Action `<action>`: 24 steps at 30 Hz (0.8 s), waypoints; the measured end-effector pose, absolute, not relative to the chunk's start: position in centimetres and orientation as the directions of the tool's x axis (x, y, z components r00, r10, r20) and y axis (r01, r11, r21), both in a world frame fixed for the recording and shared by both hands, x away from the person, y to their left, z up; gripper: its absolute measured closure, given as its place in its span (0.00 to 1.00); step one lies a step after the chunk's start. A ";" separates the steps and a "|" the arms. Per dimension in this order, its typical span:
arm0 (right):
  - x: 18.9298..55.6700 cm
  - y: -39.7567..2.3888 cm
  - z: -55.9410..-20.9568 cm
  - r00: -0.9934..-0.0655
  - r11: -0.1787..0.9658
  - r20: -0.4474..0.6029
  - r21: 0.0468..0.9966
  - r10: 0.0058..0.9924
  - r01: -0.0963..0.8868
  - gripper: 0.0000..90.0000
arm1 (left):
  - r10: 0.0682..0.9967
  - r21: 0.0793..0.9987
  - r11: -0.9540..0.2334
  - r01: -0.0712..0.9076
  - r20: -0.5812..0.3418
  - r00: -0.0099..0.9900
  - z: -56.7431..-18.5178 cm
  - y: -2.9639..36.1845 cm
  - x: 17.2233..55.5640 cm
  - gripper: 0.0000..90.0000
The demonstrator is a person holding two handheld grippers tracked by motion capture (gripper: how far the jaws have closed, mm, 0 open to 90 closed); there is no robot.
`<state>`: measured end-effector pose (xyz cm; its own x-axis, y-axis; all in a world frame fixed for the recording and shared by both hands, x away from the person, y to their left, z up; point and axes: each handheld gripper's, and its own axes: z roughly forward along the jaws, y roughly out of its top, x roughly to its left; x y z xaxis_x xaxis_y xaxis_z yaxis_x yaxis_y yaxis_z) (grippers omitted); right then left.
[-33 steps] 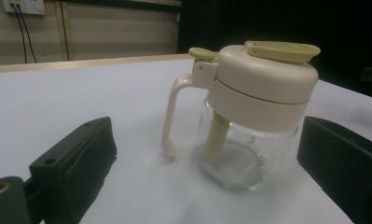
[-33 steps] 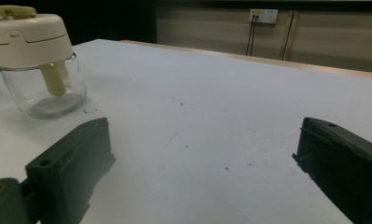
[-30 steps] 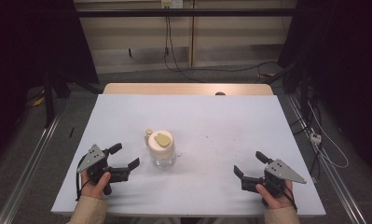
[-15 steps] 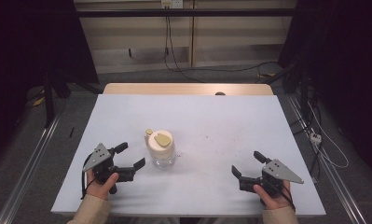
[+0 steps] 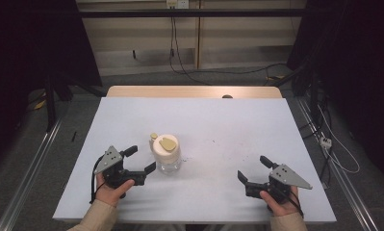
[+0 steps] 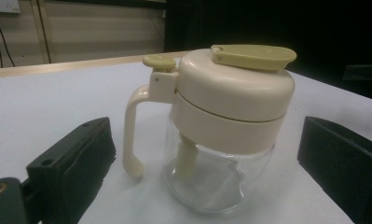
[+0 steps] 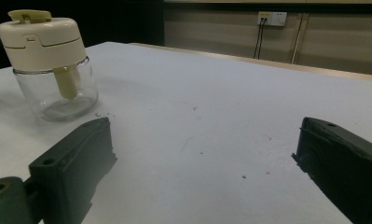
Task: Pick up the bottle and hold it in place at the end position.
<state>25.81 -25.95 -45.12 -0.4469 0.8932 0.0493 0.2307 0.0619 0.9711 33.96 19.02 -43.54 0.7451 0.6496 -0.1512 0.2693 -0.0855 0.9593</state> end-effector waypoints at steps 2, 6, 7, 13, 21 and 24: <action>25.8 -26.0 -45.1 -0.449 0.068 0.041 0.972 0.893 0.224 0.04 | 0.651 0.958 -0.096 0.270 -0.145 0.745 -43.6 18.9 34.0 0.04; 25.8 -26.1 -45.1 -0.448 0.067 0.043 0.972 0.893 0.227 0.04 | 0.655 0.957 -0.103 0.272 -0.141 0.743 -43.6 18.6 34.1 0.04; 25.7 -26.1 -45.0 -0.447 0.068 0.042 0.972 0.894 0.226 0.04 | 0.653 0.957 -0.103 0.272 -0.141 0.744 -43.5 18.5 34.1 0.04; 25.7 -26.4 -45.0 -0.443 0.067 0.040 0.973 0.896 0.223 0.04 | 0.656 0.952 -0.124 0.278 -0.132 0.743 -43.6 18.1 34.2 0.04; 25.6 -26.5 -44.9 -0.439 0.062 0.041 0.974 0.898 0.218 0.04 | 0.654 0.948 -0.144 0.284 -0.124 0.746 -43.7 17.4 34.4 0.05; 25.6 -26.5 -44.9 -0.441 0.065 0.040 0.973 0.896 0.219 0.04 | 0.651 0.947 -0.158 0.281 -0.114 0.751 -43.8 17.1 34.5 0.05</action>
